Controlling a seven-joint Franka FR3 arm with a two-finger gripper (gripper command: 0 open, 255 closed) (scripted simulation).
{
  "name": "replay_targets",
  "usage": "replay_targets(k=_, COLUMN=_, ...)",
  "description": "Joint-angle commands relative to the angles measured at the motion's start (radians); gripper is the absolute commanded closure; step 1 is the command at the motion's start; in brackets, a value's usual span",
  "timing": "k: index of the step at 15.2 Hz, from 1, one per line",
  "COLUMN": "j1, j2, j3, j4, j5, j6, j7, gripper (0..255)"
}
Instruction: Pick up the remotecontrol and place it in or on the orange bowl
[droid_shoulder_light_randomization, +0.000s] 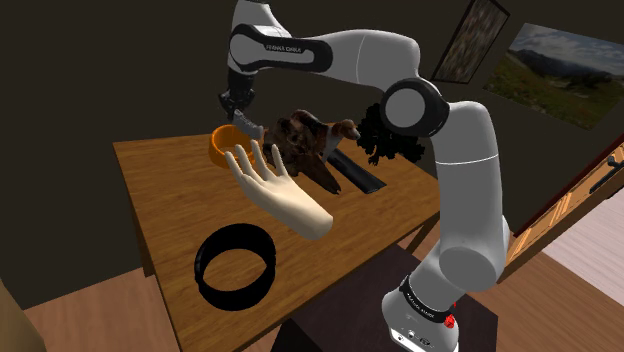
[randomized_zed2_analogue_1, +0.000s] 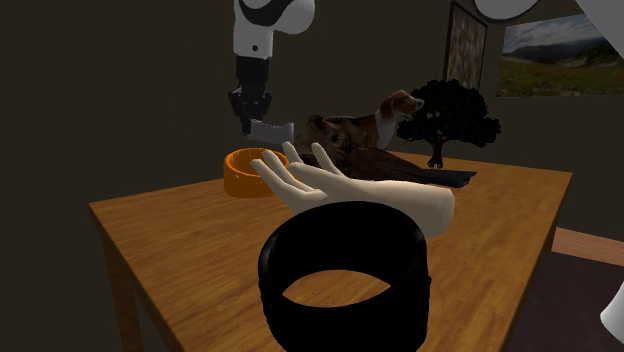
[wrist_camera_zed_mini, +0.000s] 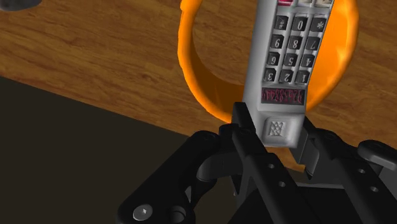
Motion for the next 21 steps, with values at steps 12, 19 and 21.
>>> replay_targets(k=12, j1=-0.004, j2=0.006, j3=-0.002, j4=-0.069, j5=-0.004, j6=0.075, j7=0.008, gripper=255)
replay_targets(k=19, j1=-0.004, j2=-0.006, j3=0.000, j4=-0.056, j5=-0.002, j6=0.050, j7=0.006, gripper=0)
replay_targets(k=21, j1=-0.002, j2=-0.027, j3=0.003, j4=-0.023, j5=0.003, j6=-0.003, j7=0.002, gripper=0)
